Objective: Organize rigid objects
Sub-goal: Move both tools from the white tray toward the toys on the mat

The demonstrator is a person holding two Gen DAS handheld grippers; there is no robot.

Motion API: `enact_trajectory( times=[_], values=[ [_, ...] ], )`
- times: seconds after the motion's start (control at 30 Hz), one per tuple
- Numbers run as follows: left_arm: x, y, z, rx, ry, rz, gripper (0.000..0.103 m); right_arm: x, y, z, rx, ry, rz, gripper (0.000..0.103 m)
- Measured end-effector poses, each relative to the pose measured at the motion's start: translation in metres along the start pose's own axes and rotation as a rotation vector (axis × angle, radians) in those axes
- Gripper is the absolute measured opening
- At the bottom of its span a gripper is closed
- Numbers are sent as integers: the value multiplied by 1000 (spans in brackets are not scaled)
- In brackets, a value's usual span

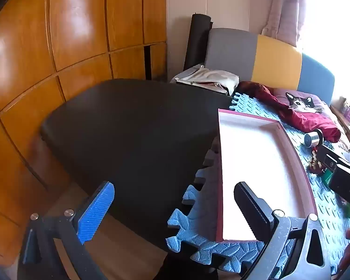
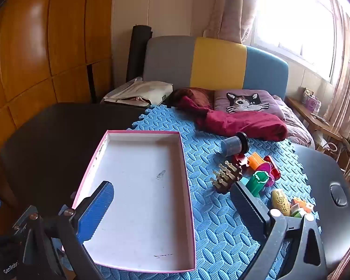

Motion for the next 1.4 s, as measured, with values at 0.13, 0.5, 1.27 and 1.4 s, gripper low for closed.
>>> enact_trajectory(
  times=[0.13,0.5,1.27,1.4],
  values=[
    [-1,-1,3,15,-32,11,103,-1,3,1,6,-6,7,102],
    [-7,3,-5,18,-127,14,103,-9,-4,-9,22,1,29,102],
    [-9,9,-34,-97,-152,0,103,-17,-9,-22,53,-16,43,101],
    [-7,14,-43,-134,-155,-12,103,-18,-6,-33,53,-9,42,101]
  ],
)
Point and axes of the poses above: each gripper's, at about its wrist camera, not at the fingertips, and x roughly against the way its jaws point, z to its left, y to its top, the point moved 1 cm from there along -x, roughly the way its jaws point, and after that the axes turned 7 degrees about -x, right-handed, at the moved point
